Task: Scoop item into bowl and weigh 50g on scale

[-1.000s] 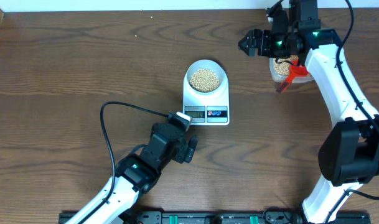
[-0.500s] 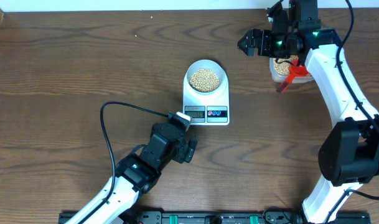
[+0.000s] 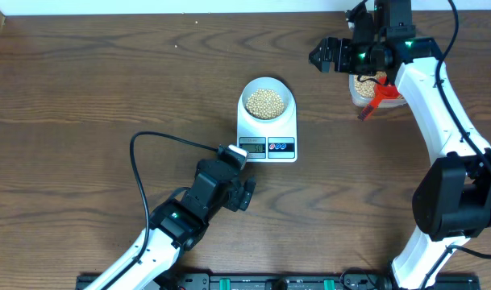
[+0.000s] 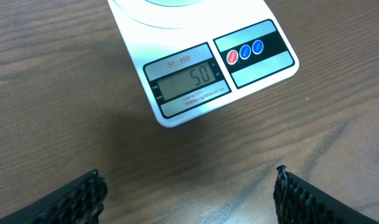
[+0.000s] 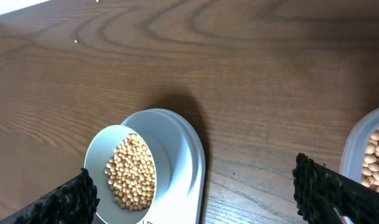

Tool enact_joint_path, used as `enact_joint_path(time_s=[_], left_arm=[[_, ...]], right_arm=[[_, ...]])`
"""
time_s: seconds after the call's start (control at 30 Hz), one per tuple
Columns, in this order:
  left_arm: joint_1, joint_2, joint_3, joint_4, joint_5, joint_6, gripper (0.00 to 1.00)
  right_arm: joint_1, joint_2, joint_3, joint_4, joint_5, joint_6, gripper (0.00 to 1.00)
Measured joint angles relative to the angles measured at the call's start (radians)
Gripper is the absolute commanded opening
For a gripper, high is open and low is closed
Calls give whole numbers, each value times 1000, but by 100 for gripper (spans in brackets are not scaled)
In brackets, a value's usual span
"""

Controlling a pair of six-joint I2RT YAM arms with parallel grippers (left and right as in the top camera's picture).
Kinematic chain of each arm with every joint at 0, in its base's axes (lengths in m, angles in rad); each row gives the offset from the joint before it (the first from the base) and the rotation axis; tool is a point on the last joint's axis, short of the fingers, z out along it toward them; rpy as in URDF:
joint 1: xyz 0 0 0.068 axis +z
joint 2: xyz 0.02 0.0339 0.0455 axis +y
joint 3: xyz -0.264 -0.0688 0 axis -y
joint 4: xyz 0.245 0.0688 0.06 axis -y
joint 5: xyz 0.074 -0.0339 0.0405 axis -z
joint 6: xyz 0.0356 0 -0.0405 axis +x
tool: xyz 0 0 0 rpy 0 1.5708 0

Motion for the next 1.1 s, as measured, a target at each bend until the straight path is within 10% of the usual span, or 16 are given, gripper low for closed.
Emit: enact_joint_path(time_s=[1.1], left_arm=[[0, 0, 0, 0, 0, 0, 88]], right_arm=[[0, 0, 0, -40, 165, 0, 99]])
